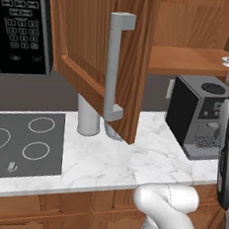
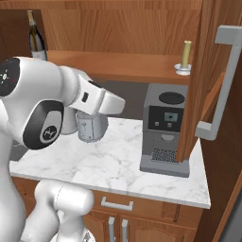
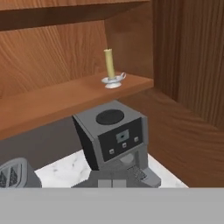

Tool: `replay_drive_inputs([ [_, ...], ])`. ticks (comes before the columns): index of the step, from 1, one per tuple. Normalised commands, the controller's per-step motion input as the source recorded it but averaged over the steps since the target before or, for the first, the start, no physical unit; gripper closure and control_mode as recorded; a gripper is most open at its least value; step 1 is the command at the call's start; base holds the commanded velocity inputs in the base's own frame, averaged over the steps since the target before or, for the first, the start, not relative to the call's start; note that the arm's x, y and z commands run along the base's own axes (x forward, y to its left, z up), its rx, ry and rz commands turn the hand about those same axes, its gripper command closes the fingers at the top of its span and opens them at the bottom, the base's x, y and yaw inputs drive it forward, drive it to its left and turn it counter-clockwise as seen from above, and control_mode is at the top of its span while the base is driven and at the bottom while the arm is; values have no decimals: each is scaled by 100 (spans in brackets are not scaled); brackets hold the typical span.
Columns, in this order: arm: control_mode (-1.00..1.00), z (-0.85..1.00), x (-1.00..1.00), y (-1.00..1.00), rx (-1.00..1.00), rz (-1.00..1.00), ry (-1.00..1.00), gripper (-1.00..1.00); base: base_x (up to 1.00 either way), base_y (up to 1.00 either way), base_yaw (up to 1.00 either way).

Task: Get the candle and the wine from the cabinet and move them to the dining counter.

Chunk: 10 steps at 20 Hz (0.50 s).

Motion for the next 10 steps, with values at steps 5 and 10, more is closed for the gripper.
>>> replay_drive_inputs([
  [5, -100, 8, 11, -1, 1, 0, 1, 100, 0, 0, 0],
  [10, -100, 0, 18, -3, 0, 0, 0, 100, 0, 0, 0],
])
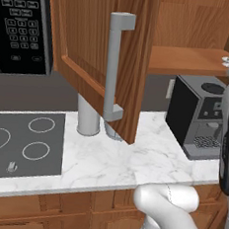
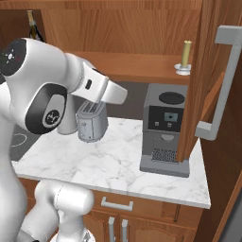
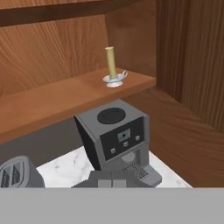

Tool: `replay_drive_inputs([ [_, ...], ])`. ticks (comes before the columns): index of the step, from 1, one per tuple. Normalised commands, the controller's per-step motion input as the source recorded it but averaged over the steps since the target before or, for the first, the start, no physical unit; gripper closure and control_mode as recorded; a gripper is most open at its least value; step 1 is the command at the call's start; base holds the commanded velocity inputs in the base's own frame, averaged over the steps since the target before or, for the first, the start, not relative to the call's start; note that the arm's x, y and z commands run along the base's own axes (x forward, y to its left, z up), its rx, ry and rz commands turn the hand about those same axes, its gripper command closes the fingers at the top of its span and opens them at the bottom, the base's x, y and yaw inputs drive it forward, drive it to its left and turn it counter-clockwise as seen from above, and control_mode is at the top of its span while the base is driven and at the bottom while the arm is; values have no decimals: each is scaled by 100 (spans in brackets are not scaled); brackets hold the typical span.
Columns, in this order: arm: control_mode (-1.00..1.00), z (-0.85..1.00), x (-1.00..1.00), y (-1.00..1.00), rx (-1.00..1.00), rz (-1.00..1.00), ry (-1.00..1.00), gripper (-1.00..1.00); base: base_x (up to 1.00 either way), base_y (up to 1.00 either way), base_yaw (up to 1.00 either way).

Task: Get the candle and the wine from the cabinet and move them to the dining counter.

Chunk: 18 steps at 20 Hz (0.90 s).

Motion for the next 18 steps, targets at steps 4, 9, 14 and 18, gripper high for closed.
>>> replay_drive_inputs([
  [4, -100, 0, 22, 0, -1, 0, 0, 100, 0, 0, 0],
  [9, -100, 0, 25, 0, 0, 0, 0, 100, 0, 0, 0],
  [14, -100, 0, 19, -19, 0, 1, 0, 100, 0, 0, 0],
  [18, -100, 0, 27, -18, 0, 1, 0, 100, 0, 0, 0],
])
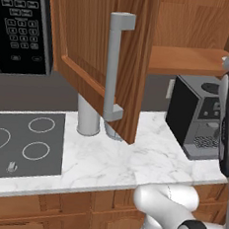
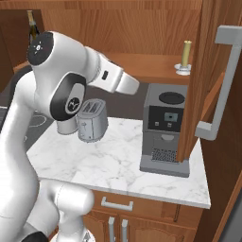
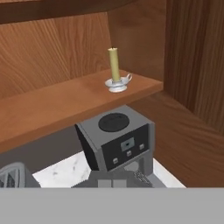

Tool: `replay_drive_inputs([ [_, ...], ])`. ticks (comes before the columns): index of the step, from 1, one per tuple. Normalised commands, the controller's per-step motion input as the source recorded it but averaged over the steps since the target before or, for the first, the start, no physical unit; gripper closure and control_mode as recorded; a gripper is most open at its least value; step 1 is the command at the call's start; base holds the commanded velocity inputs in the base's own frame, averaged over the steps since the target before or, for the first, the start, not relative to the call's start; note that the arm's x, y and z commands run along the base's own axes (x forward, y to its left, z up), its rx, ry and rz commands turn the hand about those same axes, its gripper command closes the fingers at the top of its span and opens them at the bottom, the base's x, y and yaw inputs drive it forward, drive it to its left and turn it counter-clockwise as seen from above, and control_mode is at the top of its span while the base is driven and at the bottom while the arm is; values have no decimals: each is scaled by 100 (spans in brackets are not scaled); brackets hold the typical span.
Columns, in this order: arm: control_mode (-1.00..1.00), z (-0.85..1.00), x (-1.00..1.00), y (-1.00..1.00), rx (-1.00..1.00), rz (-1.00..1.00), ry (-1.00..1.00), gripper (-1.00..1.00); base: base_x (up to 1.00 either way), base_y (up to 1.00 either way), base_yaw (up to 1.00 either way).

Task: Get the candle and the wine from the cabinet and move them to the dining counter.

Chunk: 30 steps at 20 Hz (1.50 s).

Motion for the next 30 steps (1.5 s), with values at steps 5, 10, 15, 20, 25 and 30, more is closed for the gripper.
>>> replay_drive_inputs([
  [5, -100, 0, 21, -16, 0, 0, 0, 100, 0, 0, 0],
  [10, -100, 0, 27, -13, 0, 0, 0, 100, 0, 0, 0],
  [15, -100, 0, 30, -3, 0, 0, 0, -100, 0, 0, 0],
  [20, -100, 0, 30, 0, 0, 0, 3, -100, 0, 0, 0],
  [25, -100, 0, 36, -10, 0, 0, 1, -100, 0, 0, 0],
  [30, -100, 0, 37, -24, 0, 0, 0, -100, 0, 0, 0],
])
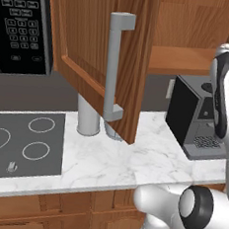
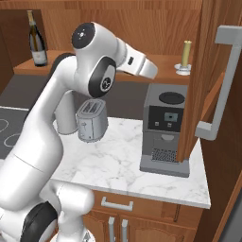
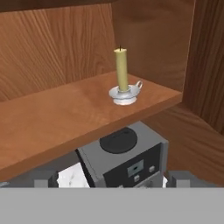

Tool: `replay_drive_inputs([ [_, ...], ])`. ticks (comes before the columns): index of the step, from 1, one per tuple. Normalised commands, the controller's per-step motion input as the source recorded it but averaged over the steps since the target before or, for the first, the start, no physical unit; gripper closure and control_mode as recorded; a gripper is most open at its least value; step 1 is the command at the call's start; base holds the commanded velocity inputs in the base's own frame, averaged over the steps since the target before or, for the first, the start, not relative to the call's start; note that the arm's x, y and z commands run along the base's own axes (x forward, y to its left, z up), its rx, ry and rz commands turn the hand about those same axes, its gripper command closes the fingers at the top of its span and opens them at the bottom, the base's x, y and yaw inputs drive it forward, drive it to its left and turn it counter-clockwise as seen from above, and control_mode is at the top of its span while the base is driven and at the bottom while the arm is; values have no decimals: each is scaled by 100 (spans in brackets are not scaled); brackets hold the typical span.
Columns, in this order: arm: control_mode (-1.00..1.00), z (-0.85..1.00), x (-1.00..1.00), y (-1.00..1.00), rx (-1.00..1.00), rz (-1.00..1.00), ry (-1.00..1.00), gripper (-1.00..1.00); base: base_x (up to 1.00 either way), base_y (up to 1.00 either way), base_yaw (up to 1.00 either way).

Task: Get the candle and the wine from the cabinet and move them to the dining counter.

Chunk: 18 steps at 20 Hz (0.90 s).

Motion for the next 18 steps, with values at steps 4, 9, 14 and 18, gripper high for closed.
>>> replay_drive_inputs([
  [4, -100, 0, 25, -41, 0, 0, 0, -100, 0, 0, 0],
  [9, -100, 0, 18, -41, 0, 0, 0, -100, 0, 0, 0],
  [14, -100, 0, 16, -37, 0, 0, 0, -100, 0, 0, 0],
  [18, -100, -1, 17, -24, -1, 0, -1, -100, 0, 0, 0],
])
